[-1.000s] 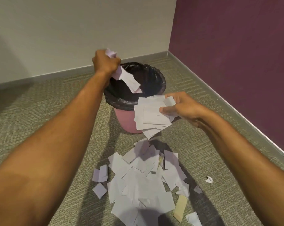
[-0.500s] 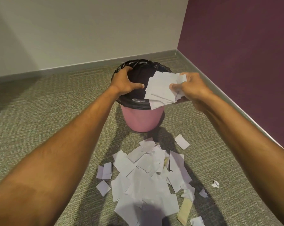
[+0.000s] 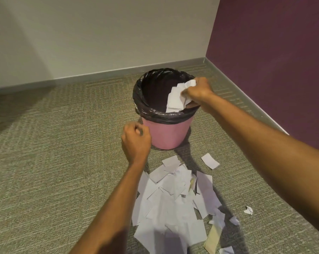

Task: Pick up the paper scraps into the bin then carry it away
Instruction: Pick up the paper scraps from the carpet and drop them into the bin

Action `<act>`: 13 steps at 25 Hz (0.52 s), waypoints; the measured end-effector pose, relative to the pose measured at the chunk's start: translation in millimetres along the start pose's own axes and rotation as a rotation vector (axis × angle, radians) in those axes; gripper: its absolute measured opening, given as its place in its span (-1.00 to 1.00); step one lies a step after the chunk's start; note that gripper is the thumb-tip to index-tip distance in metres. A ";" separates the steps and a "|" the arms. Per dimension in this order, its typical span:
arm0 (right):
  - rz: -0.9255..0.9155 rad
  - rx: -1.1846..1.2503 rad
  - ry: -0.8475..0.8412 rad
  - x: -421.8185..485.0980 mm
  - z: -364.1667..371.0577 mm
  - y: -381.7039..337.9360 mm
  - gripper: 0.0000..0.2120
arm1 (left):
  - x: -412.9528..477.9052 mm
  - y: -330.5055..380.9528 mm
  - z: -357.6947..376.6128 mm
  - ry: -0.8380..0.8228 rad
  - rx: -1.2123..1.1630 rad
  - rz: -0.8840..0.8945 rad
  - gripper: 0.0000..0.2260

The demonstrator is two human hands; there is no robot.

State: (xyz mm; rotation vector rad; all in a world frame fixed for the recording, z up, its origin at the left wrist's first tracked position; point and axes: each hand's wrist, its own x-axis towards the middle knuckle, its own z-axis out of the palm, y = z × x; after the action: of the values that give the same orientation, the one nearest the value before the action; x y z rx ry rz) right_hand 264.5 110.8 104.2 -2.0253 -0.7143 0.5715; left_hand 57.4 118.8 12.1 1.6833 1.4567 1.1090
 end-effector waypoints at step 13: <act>-0.185 -0.071 -0.017 -9.1 5.4 0.8 -0.47 | -41.3 -77.4 0.5 -0.432 0.319 0.012 -0.74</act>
State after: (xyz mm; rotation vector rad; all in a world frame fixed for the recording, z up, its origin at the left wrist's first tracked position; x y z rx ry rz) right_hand 254.7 107.5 102.0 -1.9947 -0.9326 0.4613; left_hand 22.7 92.0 -63.9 1.9982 1.3868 0.4843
